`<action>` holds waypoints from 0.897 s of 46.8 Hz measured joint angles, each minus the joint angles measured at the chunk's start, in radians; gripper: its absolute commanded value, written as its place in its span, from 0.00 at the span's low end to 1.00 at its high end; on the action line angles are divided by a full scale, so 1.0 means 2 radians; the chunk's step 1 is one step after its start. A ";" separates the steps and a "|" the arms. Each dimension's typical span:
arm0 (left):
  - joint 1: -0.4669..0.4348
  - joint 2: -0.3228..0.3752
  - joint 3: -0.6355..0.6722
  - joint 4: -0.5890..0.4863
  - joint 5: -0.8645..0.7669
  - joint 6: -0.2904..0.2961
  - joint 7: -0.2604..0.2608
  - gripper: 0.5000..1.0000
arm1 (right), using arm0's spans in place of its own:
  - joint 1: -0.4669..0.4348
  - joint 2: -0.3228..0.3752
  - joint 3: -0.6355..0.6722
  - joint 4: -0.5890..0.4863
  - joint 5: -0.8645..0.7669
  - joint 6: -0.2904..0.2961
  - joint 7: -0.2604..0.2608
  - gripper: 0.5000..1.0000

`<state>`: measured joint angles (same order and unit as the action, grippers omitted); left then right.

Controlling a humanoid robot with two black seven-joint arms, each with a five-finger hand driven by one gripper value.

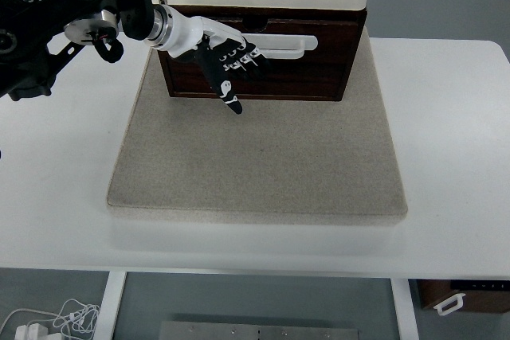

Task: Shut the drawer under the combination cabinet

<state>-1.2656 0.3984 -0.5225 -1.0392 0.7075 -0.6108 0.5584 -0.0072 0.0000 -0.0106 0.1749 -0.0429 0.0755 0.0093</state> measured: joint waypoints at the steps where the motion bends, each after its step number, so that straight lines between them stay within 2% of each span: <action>1: 0.000 0.000 0.000 0.001 0.000 0.000 0.000 1.00 | 0.000 0.000 0.000 0.000 0.000 0.000 0.000 0.90; 23: 0.001 0.006 -0.020 0.005 -0.005 0.000 -0.002 1.00 | 0.000 0.000 0.000 0.000 0.000 0.000 0.000 0.90; 33: 0.000 0.004 -0.026 -0.034 -0.008 0.000 -0.002 1.00 | 0.000 0.000 0.000 0.000 0.000 0.000 0.000 0.90; 42: 0.005 -0.013 -0.087 -0.057 -0.048 0.000 -0.011 1.00 | 0.000 0.000 0.000 0.000 0.000 0.000 0.000 0.90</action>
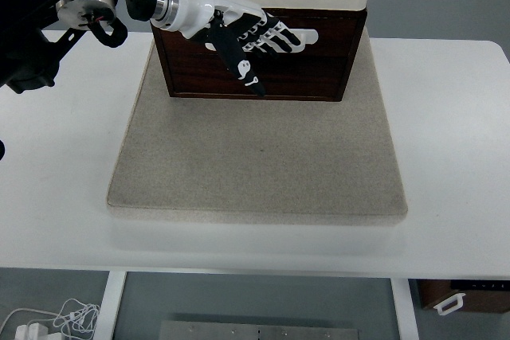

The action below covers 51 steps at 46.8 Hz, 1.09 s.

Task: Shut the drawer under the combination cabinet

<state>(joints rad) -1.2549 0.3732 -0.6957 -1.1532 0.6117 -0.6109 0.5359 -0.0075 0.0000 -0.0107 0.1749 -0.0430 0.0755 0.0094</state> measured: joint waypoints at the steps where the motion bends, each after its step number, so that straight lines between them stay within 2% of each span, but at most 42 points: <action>1: 0.001 -0.003 -0.008 -0.002 -0.010 0.000 -0.004 1.00 | 0.000 0.000 0.000 0.000 0.000 0.000 0.000 0.90; 10: -0.007 -0.010 -0.089 -0.005 -0.081 0.000 -0.044 1.00 | 0.000 0.000 0.000 0.000 0.000 0.000 0.000 0.90; 22: -0.027 -0.028 -0.188 0.007 -0.094 0.000 -0.107 1.00 | 0.000 0.000 0.000 0.000 0.000 0.000 0.000 0.90; 31: -0.034 -0.029 -0.256 0.023 -0.135 0.000 -0.123 1.00 | 0.000 0.000 0.000 0.000 0.000 0.000 0.000 0.90; 40: -0.037 -0.022 -0.320 0.058 -0.157 0.000 -0.157 1.00 | 0.000 0.000 0.000 0.000 0.000 0.000 0.000 0.90; 51: -0.042 -0.017 -0.393 0.117 -0.158 0.000 -0.165 1.00 | 0.000 0.000 0.000 0.000 0.000 0.000 0.000 0.90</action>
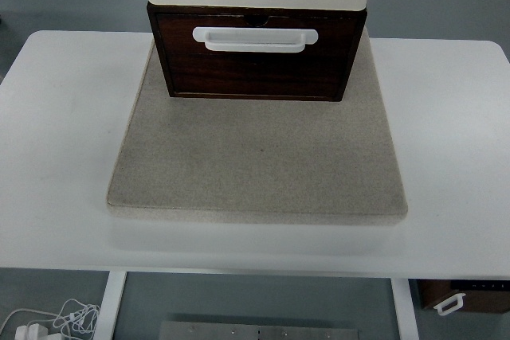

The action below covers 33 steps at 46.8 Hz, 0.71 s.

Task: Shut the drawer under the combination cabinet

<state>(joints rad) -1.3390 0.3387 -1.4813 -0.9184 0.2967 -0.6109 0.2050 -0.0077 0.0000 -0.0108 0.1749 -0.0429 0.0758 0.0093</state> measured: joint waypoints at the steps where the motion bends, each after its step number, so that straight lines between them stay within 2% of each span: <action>1: 0.000 0.002 -0.005 0.006 0.000 0.000 -0.005 1.00 | 0.000 0.000 0.000 0.000 0.000 0.000 0.000 0.90; 7: 0.001 0.020 -0.020 0.032 -0.005 0.022 -0.036 1.00 | 0.000 0.000 0.000 0.000 0.000 0.000 0.000 0.90; 11: 0.002 0.031 -0.019 0.053 -0.006 0.058 -0.054 1.00 | 0.000 0.000 0.000 0.000 0.000 0.000 0.000 0.90; 15: 0.000 0.034 -0.016 0.083 -0.007 0.108 -0.071 1.00 | 0.000 0.000 0.001 0.000 0.000 0.000 0.000 0.90; 20: -0.001 0.035 -0.015 0.127 -0.007 0.148 -0.077 1.00 | 0.000 0.000 0.000 0.000 0.000 0.000 0.000 0.90; 33: 0.003 0.035 -0.013 0.244 -0.008 0.165 -0.079 1.00 | 0.000 0.000 -0.001 0.000 0.000 0.000 0.000 0.90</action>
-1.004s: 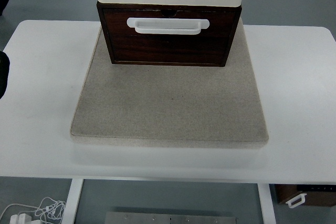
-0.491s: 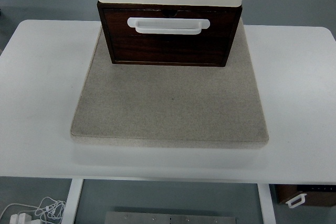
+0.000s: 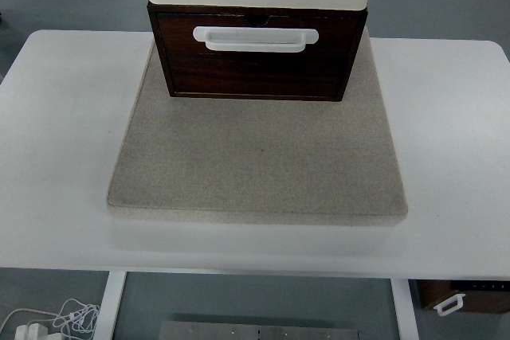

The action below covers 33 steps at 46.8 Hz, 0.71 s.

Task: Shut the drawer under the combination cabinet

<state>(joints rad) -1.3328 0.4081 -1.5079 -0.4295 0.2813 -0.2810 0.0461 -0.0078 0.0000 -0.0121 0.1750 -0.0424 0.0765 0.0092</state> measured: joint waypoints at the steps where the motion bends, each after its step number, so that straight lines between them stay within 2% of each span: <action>1: 0.001 0.000 0.000 0.006 0.000 0.000 0.000 1.00 | 0.000 0.000 0.000 0.000 0.000 0.000 0.000 0.90; 14: 0.041 -0.008 0.008 0.041 -0.006 0.003 0.001 1.00 | 0.000 0.000 0.001 0.000 0.000 0.000 0.000 0.90; 24: 0.065 -0.030 0.014 0.076 -0.026 0.005 0.001 1.00 | 0.000 0.000 0.002 0.001 0.000 0.000 0.000 0.90; 33: 0.082 -0.049 0.039 0.088 -0.026 0.025 -0.014 1.00 | 0.000 0.000 0.002 0.002 -0.003 0.003 0.000 0.90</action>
<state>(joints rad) -1.1679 0.3108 -1.4299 -0.2533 0.2298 -0.2305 0.0180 -0.0076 0.0000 -0.0091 0.1780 -0.0475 0.0834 0.0093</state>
